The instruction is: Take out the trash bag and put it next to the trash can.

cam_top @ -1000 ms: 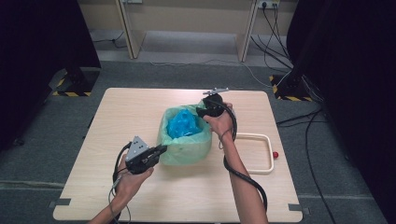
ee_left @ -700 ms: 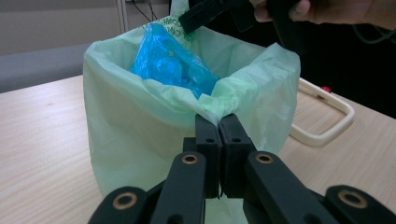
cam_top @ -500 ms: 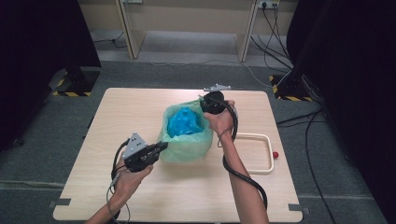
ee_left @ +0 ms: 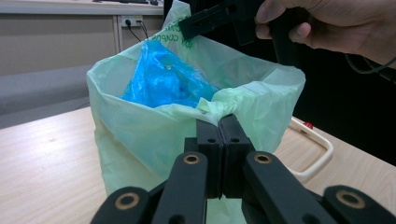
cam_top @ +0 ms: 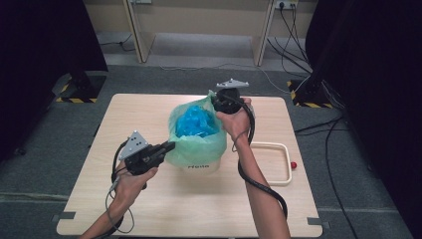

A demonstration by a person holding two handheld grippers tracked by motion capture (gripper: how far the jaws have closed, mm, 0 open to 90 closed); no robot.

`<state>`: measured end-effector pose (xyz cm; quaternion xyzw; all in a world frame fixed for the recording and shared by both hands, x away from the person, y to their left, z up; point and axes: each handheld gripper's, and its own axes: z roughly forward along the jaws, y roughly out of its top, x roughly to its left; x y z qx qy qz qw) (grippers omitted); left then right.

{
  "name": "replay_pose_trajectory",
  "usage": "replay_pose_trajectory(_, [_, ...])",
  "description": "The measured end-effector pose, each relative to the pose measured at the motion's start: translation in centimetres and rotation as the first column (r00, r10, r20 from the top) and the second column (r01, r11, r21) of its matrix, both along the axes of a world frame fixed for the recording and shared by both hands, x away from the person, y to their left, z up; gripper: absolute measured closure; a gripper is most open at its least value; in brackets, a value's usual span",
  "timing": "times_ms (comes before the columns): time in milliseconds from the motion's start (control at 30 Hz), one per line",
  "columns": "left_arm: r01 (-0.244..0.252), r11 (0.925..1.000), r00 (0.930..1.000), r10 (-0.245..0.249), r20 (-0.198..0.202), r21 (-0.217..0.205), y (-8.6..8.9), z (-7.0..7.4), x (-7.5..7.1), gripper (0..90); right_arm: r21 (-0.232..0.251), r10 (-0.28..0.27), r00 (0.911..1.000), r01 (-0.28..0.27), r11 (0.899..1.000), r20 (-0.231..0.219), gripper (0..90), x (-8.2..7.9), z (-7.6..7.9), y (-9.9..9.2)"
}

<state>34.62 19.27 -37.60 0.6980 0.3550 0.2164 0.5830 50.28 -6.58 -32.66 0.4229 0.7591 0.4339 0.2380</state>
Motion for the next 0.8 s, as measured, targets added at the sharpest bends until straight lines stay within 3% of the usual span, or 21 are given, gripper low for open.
replay_pose_trajectory(267, [0.008, 1.0, 1.0, -0.008, -0.002, 0.003, 1.7, 1.8, 0.3, 88.8, 0.026, 0.012, 0.9996, -0.013, 1.0, 0.026, 89.2, -0.3, 1.9, 0.6])
replay_pose_trajectory(800, [-0.03, 0.9993, 0.9994, 0.03, 0.018, -0.02, 5.4, 4.3, 0.3, 88.7, 0.045, 0.053, 0.9972, -0.055, 0.997, 0.052, 89.1, -0.4, 4.5, 3.7])
